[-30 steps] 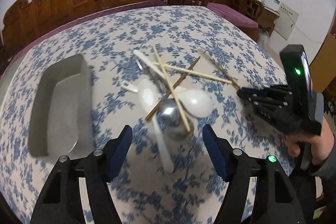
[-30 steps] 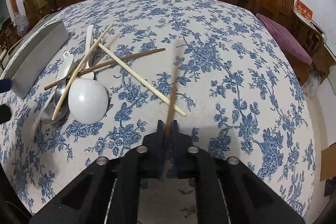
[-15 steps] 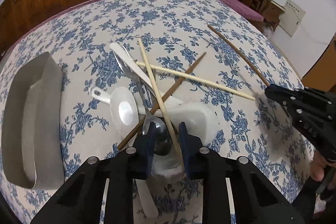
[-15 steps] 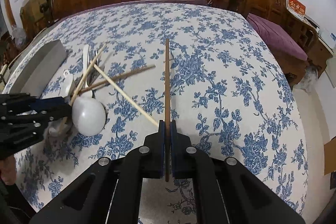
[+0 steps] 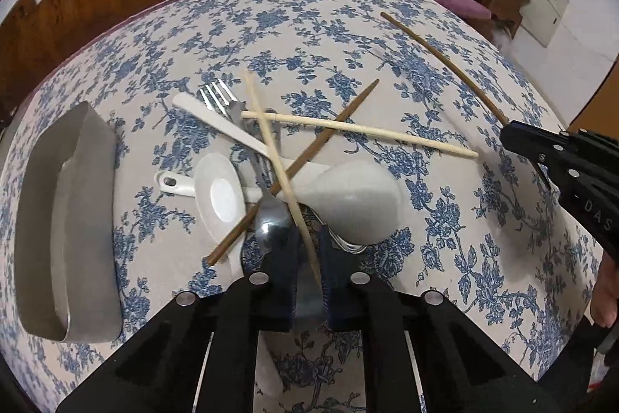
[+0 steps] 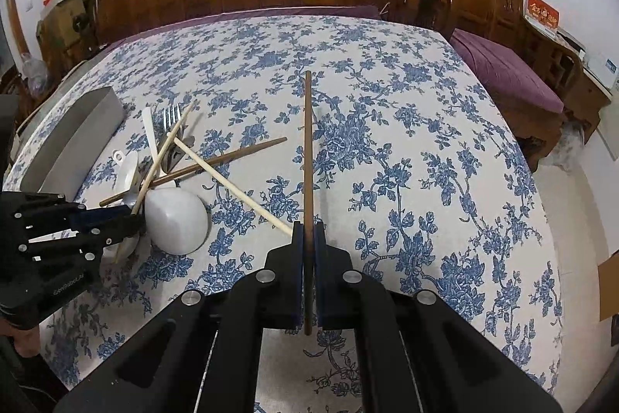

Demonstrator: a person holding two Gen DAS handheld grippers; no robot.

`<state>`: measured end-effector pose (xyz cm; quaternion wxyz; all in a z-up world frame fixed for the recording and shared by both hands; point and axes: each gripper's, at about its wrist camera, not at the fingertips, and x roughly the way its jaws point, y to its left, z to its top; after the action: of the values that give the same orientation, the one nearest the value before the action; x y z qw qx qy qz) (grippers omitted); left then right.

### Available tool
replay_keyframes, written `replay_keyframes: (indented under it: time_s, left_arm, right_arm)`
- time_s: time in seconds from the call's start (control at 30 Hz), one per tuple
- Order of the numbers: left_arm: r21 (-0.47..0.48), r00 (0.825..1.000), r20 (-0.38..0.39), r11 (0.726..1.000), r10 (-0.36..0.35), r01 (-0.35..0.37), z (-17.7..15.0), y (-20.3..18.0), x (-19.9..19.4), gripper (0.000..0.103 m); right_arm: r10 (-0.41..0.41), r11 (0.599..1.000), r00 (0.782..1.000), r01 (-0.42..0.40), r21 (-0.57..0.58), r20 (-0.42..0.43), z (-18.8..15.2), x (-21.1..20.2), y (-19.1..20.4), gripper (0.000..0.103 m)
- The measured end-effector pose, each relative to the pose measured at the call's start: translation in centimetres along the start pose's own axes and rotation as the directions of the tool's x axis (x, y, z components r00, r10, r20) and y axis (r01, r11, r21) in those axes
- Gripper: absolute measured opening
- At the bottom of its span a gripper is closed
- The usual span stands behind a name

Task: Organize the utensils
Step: 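Grasp a light wooden chopstick with the left tool while the right tool holds the dark chopstick, then carry the light chopstick into the tray and open the left tool while the right tool carries its chopstick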

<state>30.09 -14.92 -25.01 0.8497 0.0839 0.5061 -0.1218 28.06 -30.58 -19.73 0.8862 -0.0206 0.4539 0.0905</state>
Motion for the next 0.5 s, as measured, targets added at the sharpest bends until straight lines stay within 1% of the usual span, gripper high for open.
replay_keyframes:
  time_s: [0.03, 0.23, 0.5]
  left_arm:
    - [0.0, 1.0, 0.004, 1.0, 0.004, -0.004, 0.0, 0.0, -0.1, 0.004]
    - [-0.017, 1.0, 0.024, 1.0, 0.008, -0.007, -0.1, 0.8, -1.1, 0.004]
    - [-0.046, 0.996, 0.093, 0.999, 0.011, -0.007, -0.2, 2.1, -4.1, 0.004]
  right_arm:
    - [0.001, 1.0, 1.0, -0.001, -0.001, 0.003, 0.0, -0.1, 0.0, 0.006]
    - [0.009, 1.0, 1.0, -0.009, -0.003, 0.016, 0.3, -0.7, 0.4, 0.006]
    - [0.045, 0.999, 0.998, -0.044, -0.013, 0.045, 0.9, -2.1, 1.7, 0.006]
